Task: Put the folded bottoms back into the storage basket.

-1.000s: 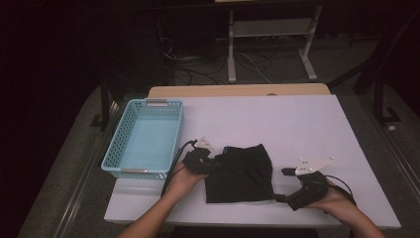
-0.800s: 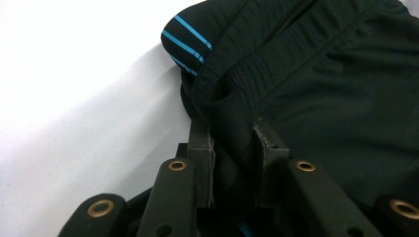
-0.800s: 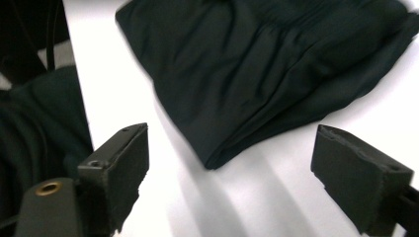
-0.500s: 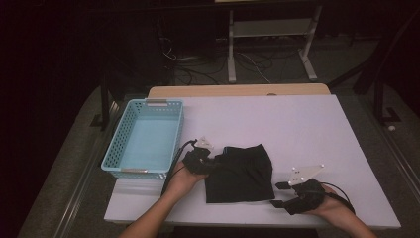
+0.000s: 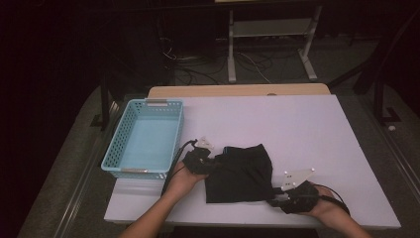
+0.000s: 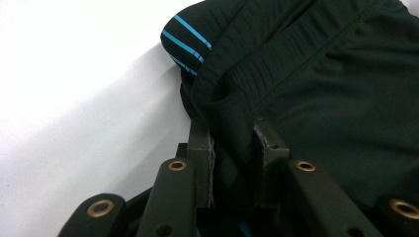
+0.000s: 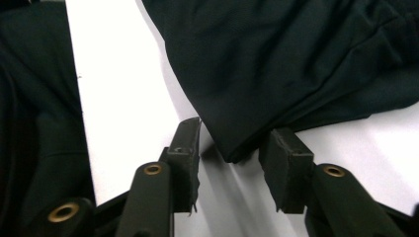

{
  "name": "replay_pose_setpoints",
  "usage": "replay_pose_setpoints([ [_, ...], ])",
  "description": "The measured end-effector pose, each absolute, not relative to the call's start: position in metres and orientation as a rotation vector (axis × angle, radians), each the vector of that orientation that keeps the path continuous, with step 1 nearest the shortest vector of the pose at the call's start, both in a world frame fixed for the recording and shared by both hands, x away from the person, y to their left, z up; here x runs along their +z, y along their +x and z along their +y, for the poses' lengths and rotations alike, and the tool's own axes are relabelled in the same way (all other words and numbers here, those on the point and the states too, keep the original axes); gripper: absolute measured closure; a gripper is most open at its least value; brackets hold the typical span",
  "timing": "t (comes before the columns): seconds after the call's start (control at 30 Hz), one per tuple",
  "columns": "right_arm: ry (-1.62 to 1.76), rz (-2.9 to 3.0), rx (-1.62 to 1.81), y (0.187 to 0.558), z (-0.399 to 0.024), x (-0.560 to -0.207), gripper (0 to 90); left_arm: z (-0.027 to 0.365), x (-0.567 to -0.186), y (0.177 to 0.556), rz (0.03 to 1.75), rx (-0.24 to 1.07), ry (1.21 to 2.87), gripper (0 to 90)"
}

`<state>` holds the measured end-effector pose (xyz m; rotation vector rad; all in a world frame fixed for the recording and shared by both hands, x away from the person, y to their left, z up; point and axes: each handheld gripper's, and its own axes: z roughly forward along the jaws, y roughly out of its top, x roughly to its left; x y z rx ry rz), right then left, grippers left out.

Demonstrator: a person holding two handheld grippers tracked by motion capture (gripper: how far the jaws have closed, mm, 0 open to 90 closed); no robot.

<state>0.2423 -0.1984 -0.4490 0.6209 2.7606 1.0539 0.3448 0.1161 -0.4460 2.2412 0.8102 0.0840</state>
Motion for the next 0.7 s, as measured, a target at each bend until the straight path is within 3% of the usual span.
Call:
replay_pose_setpoints([
  [0.37, 0.608, 2.762, 1.06, 0.2475, -0.1939, -0.4486, 78.1, 0.1163, -0.4461, 0.3453, 0.813, 0.078, 2.239, 74.1],
  [0.7, 0.635, 2.756, 1.14, 0.2522, -0.1968, -0.4433, 80.1, 0.1162, -0.4461, 0.3457, 0.815, 0.074, 2.237, 74.1],
])
